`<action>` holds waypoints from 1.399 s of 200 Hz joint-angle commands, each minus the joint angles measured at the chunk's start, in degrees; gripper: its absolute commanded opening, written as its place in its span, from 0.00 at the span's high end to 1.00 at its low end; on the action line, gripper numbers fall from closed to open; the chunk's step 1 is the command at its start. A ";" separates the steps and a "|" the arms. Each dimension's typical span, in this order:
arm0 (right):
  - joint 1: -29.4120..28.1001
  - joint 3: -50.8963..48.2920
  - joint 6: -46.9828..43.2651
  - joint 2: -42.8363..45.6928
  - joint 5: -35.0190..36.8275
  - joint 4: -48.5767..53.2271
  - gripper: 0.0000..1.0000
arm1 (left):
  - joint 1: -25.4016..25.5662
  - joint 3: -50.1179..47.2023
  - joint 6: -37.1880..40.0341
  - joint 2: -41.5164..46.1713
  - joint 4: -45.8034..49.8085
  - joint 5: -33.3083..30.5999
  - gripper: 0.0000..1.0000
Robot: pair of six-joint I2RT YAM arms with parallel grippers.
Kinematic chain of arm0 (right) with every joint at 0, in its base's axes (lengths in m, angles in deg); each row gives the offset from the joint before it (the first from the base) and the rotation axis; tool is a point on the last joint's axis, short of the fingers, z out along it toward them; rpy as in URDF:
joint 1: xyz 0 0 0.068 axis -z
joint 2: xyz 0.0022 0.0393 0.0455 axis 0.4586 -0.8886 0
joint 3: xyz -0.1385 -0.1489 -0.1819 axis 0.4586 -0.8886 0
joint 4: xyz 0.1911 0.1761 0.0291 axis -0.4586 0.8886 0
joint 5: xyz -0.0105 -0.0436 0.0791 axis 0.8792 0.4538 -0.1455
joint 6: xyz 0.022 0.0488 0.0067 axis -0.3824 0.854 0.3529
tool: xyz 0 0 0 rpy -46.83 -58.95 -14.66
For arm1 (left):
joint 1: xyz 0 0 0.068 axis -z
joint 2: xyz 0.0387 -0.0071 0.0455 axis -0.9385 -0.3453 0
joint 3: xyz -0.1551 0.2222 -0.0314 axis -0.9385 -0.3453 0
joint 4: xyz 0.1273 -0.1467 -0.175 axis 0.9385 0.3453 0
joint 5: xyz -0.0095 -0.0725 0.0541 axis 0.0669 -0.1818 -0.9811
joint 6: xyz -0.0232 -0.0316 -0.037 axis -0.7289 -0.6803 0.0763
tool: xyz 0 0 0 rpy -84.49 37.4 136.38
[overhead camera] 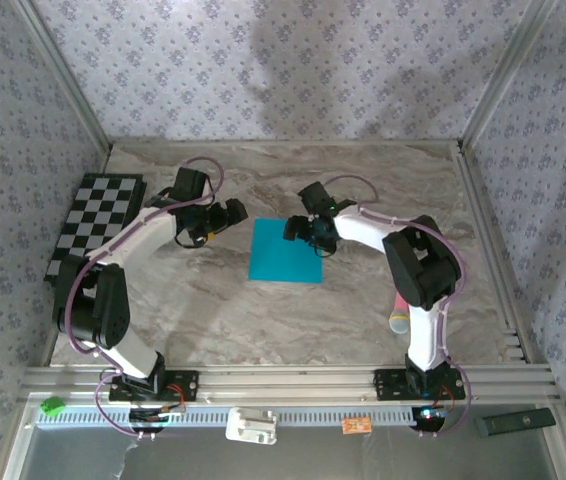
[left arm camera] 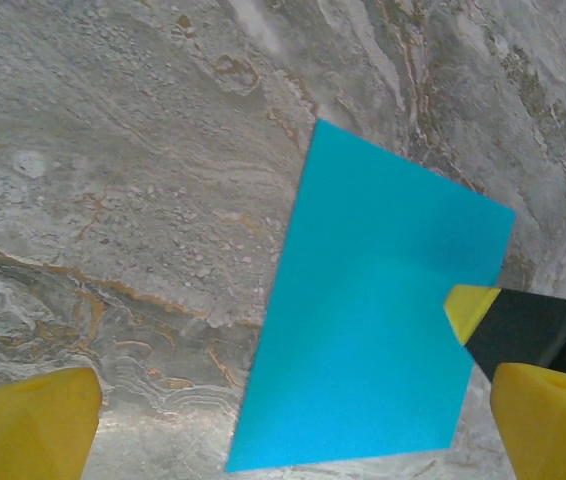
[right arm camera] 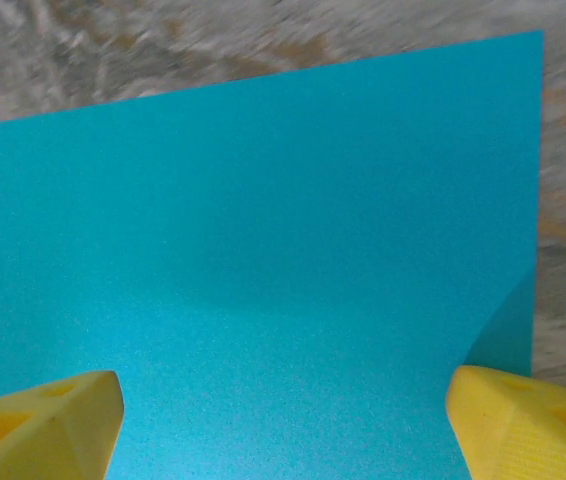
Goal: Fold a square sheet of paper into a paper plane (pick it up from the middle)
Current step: Move the square sheet of paper to the center of the table, then first fold the square sheet of paper in half at the center of the table.
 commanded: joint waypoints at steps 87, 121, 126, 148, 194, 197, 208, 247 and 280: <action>2.36 -1.54 5.80 10.50 7.74 0.04 0.07 | 6.54 7.27 1.06 -4.61 12.41 -7.53 0.00; 9.34 -6.86 -2.34 14.76 5.56 -0.50 0.03 | 11.36 15.53 5.54 -13.35 19.51 -9.19 0.01; 10.22 -7.18 -3.36 15.16 5.06 -0.91 0.02 | 12.01 16.67 6.01 -14.63 20.18 -9.13 0.01; 13.15 -10.36 -5.15 16.21 3.93 -1.30 0.02 | 14.11 22.03 7.57 -20.04 23.17 -9.63 0.02; 14.33 -11.28 -4.72 15.75 2.90 -2.33 0.02 | 17.23 29.38 7.82 -28.00 27.95 -12.69 0.08; 14.30 -11.31 -4.72 15.58 2.68 -2.47 0.03 | 17.52 29.65 7.71 -28.41 28.05 -12.71 0.08; 14.27 -11.19 -4.55 15.05 2.18 -2.69 0.03 | 18.28 30.52 7.30 -29.68 28.28 -13.04 0.09; 14.31 -10.97 -4.15 14.20 1.50 -3.19 0.03 | 20.66 34.19 6.81 -33.78 30.19 -15.53 0.10; 14.29 -10.79 -4.18 14.17 1.56 -2.98 0.03 | 20.97 34.31 6.39 -35.53 30.19 -16.04 0.11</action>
